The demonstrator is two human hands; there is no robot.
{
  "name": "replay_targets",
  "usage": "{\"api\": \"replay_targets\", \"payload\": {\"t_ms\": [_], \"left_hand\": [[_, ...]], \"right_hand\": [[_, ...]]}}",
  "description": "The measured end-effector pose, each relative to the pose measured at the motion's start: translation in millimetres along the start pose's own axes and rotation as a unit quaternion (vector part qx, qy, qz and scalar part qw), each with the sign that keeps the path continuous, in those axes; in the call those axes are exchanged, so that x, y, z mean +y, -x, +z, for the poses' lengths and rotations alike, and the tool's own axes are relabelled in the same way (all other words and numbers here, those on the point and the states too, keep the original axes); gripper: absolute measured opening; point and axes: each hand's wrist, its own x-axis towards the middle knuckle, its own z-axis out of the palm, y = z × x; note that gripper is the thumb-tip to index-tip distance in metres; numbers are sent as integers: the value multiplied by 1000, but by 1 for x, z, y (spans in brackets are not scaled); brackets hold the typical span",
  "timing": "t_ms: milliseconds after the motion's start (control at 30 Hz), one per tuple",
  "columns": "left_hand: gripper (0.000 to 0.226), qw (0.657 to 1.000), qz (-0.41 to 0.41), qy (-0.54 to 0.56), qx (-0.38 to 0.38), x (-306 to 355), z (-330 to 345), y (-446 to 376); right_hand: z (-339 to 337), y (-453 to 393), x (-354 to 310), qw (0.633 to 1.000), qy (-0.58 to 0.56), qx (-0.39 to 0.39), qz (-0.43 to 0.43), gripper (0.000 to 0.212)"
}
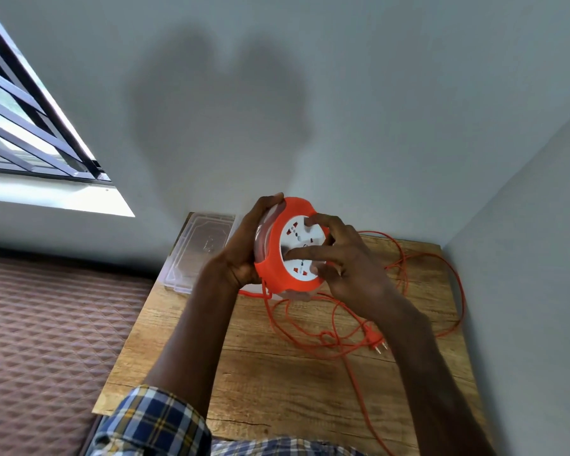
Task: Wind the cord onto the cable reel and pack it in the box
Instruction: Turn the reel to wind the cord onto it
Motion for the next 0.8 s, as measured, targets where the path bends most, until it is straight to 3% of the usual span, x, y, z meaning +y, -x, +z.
{"api": "replay_targets", "payload": {"t_ms": [100,200,333,467,533,633,700,767,800], "left_hand": [[59,1000,1,-2,-1,0,0,1],[58,1000,-6,-8,-4,0,3,2],[55,1000,8,-9,2,1,7,2],[58,1000,24,1,-4,0,12,-3],[58,1000,27,7,-12,-1,12,-3],[59,999,24,10,-27,0,9,-1],[59,999,18,8,-34,2,7,0],[59,999,19,11,-37,4,5,0],[59,999,19,15,-37,4,4,1]], "right_hand": [[-7,-1,-1,999,16,-41,1,72],[-4,-3,-5,997,59,-37,20,68],[2,-1,-11,993,108,42,11,60],[12,-4,-26,972,74,159,157,66],[20,-6,-31,962,69,189,182,74],[16,-5,-31,966,71,198,153,68],[9,-4,-26,970,60,210,110,47],[3,-3,-18,986,35,158,48,32],[1,-2,-13,993,19,116,24,38]]}}
